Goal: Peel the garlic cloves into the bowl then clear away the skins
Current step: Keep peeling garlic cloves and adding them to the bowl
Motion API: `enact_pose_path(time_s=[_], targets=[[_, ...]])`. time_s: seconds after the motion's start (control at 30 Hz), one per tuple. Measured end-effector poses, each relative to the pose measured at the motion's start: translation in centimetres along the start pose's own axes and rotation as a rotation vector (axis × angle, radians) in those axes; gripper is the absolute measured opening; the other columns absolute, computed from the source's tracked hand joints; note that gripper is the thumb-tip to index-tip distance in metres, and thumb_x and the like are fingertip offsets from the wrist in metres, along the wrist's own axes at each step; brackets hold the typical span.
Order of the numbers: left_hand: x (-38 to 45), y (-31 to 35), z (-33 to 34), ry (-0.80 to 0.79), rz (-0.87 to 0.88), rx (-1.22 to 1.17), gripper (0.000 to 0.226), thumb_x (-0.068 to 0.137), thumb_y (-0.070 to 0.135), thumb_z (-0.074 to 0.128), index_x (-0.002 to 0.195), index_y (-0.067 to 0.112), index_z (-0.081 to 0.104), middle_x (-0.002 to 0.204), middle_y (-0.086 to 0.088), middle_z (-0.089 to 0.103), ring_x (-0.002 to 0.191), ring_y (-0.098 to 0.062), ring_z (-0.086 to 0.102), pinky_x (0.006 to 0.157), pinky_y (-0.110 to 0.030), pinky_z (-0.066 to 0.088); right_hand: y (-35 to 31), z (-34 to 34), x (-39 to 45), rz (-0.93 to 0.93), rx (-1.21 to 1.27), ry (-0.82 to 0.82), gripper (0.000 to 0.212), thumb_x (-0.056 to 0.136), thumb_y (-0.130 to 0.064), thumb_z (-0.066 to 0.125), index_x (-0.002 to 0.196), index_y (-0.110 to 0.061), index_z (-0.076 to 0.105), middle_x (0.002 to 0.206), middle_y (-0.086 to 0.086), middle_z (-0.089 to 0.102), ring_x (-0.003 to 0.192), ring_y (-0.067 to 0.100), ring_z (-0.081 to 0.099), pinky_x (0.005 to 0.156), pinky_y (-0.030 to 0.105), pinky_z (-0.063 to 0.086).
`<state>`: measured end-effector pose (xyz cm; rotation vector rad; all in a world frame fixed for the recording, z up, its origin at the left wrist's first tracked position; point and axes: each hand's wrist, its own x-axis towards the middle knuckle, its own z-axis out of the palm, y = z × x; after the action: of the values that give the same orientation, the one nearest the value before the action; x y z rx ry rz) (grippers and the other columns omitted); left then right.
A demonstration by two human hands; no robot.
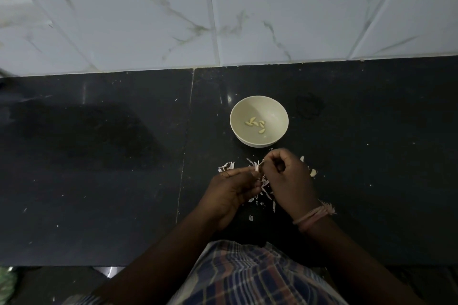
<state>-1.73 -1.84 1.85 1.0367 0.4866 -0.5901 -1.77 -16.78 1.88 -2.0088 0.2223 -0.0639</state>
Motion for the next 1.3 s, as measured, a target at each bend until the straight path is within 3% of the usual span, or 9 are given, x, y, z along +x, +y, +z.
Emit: enact_pose_path(time_s=[0.1, 0.33, 0.5, 0.63, 0.77, 0.93, 1.03, 1.23, 1.3], targets=[[0.1, 0.0, 0.1, -0.03, -0.03, 0.001, 0.022, 0.094, -0.001, 0.06, 0.113, -0.009, 0.068, 0.088, -0.014, 0.071, 0.071, -0.016, 0.068, 0.071, -0.024, 0.06, -0.2, 0.3, -0.3, -0.016, 0.037, 0.062, 0.011, 0.093, -0.015, 0.06, 0.085, -0.021, 0.062, 0.078, -0.005, 0.064, 0.072, 0.007, 0.06, 0.064, 0.019, 0.048], [-0.1, 0.0, -0.2, -0.009, -0.117, -0.064, 0.017, 0.095, 0.004, 0.058, 0.105, -0.001, 0.071, 0.079, -0.008, 0.069, 0.067, -0.013, 0.066, 0.064, -0.022, 0.059, 0.5, -0.1, 0.4, 0.058, 0.125, 0.076, 0.005, 0.1, -0.024, 0.059, 0.096, -0.027, 0.062, 0.085, -0.003, 0.066, 0.08, 0.017, 0.066, 0.076, 0.046, 0.057], [0.1, 0.3, -0.3, 0.028, -0.123, -0.125, 0.014, 0.094, 0.007, 0.06, 0.1, 0.001, 0.071, 0.079, -0.008, 0.069, 0.065, -0.012, 0.066, 0.063, -0.021, 0.058, 0.4, -0.3, -0.4, -0.043, 0.142, -0.162, 0.023, 0.089, -0.018, 0.076, 0.109, -0.027, 0.069, 0.097, -0.008, 0.069, 0.088, 0.009, 0.068, 0.08, 0.031, 0.057], [0.0, 0.3, -0.3, 0.016, -0.124, -0.083, 0.015, 0.093, 0.009, 0.062, 0.099, 0.001, 0.073, 0.078, -0.006, 0.069, 0.065, -0.011, 0.065, 0.063, -0.021, 0.058, 0.3, -0.2, -0.2, -0.08, 0.009, -0.101, 0.009, 0.09, -0.014, 0.072, 0.095, -0.022, 0.075, 0.091, -0.013, 0.072, 0.089, 0.002, 0.067, 0.081, 0.023, 0.054], [0.0, 0.6, -0.1, 0.027, -0.134, -0.066, 0.012, 0.094, 0.008, 0.062, 0.095, 0.001, 0.072, 0.075, -0.006, 0.069, 0.062, -0.01, 0.064, 0.06, -0.02, 0.057, -0.1, 0.4, -0.4, 0.073, 0.13, -0.006, 0.013, 0.089, -0.01, 0.072, 0.085, -0.021, 0.076, 0.079, -0.01, 0.075, 0.075, 0.005, 0.07, 0.073, 0.022, 0.056], [-0.2, 0.7, 0.1, 0.035, -0.158, -0.075, 0.015, 0.093, 0.008, 0.063, 0.086, 0.003, 0.075, 0.075, -0.006, 0.068, 0.061, -0.01, 0.063, 0.058, -0.021, 0.057, 0.0, 0.6, 0.1, 0.273, 0.343, 0.113, 0.015, 0.093, -0.003, 0.066, 0.092, -0.014, 0.076, 0.08, 0.004, 0.076, 0.074, 0.022, 0.074, 0.069, 0.03, 0.061], [-0.5, 0.5, 0.0, 0.03, -0.163, -0.086, 0.024, 0.093, 0.008, 0.061, 0.078, 0.007, 0.081, 0.076, -0.006, 0.068, 0.064, -0.01, 0.062, 0.059, -0.02, 0.057, 0.4, 0.1, 0.6, 0.243, 0.309, 0.037, 0.032, 0.099, 0.003, 0.051, 0.105, -0.019, 0.074, 0.096, 0.008, 0.075, 0.076, 0.015, 0.073, 0.07, 0.025, 0.06], [-0.4, 0.6, -0.2, 0.044, -0.156, -0.122, 0.018, 0.094, 0.009, 0.059, 0.101, 0.002, 0.074, 0.079, -0.006, 0.066, 0.062, -0.01, 0.06, 0.058, -0.02, 0.056, 0.3, -0.4, -0.4, 0.113, 0.013, -0.037, 0.019, 0.096, -0.036, 0.064, 0.094, -0.021, 0.077, 0.079, -0.006, 0.075, 0.074, 0.008, 0.072, 0.075, 0.043, 0.061], [-0.3, 0.4, -0.2, 0.054, -0.16, -0.127, 0.021, 0.095, 0.009, 0.057, 0.107, 0.002, 0.072, 0.079, -0.007, 0.065, 0.063, -0.01, 0.06, 0.057, -0.02, 0.056, 0.2, -0.5, -0.5, 0.071, -0.006, -0.031, 0.019, 0.096, -0.033, 0.065, 0.087, -0.02, 0.076, 0.076, -0.006, 0.073, 0.072, 0.008, 0.071, 0.072, 0.045, 0.06]])
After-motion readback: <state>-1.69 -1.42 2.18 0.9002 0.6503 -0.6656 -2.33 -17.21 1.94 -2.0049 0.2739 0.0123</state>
